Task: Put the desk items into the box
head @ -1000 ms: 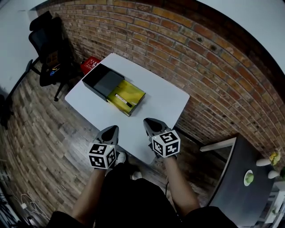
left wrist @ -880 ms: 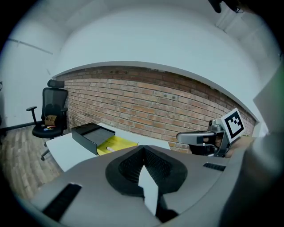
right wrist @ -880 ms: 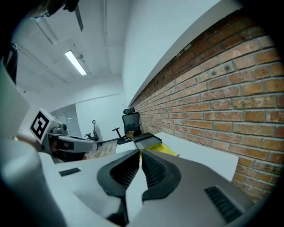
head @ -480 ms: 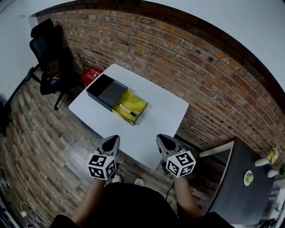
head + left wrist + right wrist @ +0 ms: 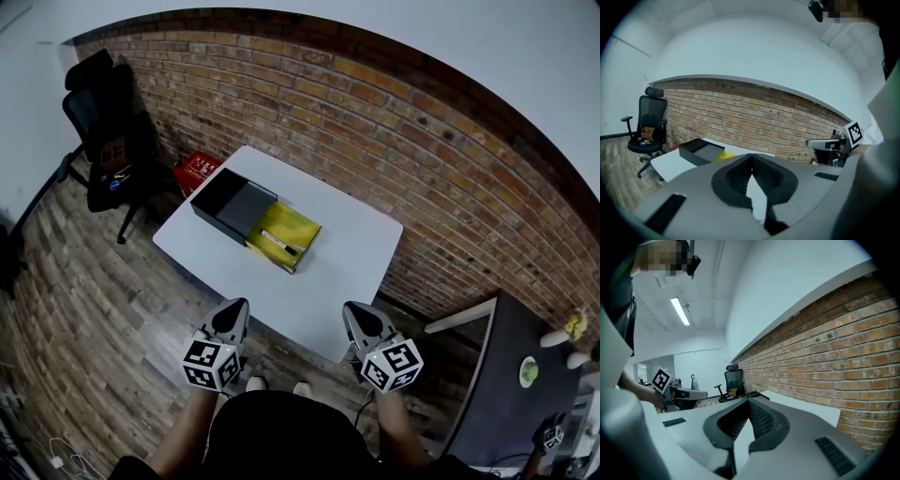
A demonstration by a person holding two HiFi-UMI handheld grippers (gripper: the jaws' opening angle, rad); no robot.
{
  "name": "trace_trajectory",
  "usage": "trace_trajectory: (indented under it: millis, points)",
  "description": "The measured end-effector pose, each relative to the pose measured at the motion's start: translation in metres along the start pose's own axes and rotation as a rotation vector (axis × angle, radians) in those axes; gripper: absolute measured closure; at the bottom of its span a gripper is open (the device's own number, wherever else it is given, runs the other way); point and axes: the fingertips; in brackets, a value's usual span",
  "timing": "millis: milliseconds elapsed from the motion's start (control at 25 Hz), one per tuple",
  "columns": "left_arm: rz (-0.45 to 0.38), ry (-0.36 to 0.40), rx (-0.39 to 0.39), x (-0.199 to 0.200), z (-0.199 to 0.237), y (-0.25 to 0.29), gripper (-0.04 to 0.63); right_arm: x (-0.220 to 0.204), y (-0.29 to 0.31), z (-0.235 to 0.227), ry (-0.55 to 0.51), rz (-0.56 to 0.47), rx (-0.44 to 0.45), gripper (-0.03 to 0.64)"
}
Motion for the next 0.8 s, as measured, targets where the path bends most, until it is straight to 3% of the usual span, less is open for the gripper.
trace_trajectory:
  millis: [800]
  points:
    - [0.003,-0.020,0.013,-0.004,0.013,0.000,0.583,0.001,0.000,0.006,0.006,-0.013,-0.037,0.595]
Point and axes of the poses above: the fingertips, and each gripper's own axes: y forward along the fingers, z to its left, x out of its top, and after that the axes turned 3 degrees about x, right-handed
